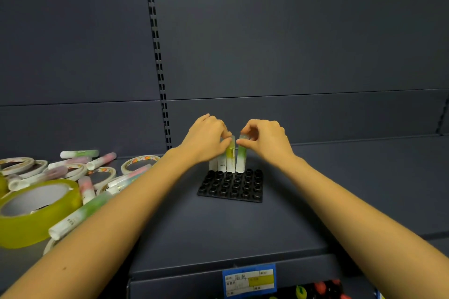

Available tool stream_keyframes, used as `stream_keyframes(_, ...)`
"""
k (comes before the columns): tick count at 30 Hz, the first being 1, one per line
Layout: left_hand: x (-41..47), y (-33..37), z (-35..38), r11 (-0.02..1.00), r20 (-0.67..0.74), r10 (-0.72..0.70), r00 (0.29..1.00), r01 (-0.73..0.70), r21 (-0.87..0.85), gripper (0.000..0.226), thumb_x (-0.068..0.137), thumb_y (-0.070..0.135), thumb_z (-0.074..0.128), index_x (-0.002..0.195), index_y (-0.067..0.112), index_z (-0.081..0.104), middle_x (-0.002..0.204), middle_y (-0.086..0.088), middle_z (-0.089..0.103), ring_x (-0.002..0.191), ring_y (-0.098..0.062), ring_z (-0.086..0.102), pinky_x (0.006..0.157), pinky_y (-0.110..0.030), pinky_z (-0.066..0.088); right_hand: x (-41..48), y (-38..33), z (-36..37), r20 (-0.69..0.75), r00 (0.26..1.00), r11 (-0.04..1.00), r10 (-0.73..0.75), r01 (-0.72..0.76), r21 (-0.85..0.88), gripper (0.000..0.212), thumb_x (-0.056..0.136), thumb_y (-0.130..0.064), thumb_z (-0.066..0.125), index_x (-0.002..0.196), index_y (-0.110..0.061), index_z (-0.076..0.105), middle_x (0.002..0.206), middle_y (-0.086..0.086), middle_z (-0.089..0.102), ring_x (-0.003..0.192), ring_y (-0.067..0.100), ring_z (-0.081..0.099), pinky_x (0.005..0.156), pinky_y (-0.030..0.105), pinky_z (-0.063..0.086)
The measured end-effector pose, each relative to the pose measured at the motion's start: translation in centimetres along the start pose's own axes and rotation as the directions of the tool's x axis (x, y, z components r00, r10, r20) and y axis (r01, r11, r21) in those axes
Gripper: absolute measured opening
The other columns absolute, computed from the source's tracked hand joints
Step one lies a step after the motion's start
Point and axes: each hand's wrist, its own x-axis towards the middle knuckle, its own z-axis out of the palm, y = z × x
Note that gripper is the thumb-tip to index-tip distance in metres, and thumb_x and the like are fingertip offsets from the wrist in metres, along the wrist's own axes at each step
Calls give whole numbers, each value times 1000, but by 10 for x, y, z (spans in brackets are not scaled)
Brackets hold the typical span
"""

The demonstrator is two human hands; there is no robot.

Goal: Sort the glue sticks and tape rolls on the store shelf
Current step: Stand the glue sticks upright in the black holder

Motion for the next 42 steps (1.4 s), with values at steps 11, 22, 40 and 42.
stream_keyframes(11, -15, -24, -27, 988, -38, -155, 987, 154, -14, 36, 91, 26, 47, 124, 16, 59, 132, 0, 56, 123, -20, 46, 92, -37, 42, -2, -19, -4, 29, 986, 917, -166, 165, -362, 40, 94, -48, 44, 100, -19, 71, 106, 0, 60, 103, 22, 55, 66, 31, 35)
stream_keyframes(22, -95, -95, -81, 893, -73, -450, 890, 450, -12, 27, 88, 23, 52, 110, 17, 66, 109, -5, 68, 100, -30, 60, 81, -37, 48, -11, -81, 21, 10, 952, 925, -306, 300, -232, 26, 95, -35, 45, 106, -20, 63, 103, -1, 64, 94, 22, 60, 64, 28, 38)
stream_keyframes(40, -169, -182, -95, 935, 84, -354, 932, 350, 59, 27, 91, 39, 49, 98, 20, 68, 96, -1, 70, 83, -18, 61, 66, -28, 44, -11, -165, 126, 561, 811, 984, 167, -97, -153, 54, 86, -61, 49, 57, -16, 44, 59, 3, 51, 74, 23, 52, 69, 28, 39)
stream_keyframes(42, -168, -183, -90, 952, 95, -304, 948, 298, 72, 27, 92, 38, 49, 98, 21, 68, 96, 1, 70, 79, -14, 57, 64, -26, 41, -10, -167, 124, 549, 816, 983, 179, -131, -127, 51, 87, -58, 50, 60, -15, 44, 68, 5, 54, 76, 22, 51, 70, 29, 39)
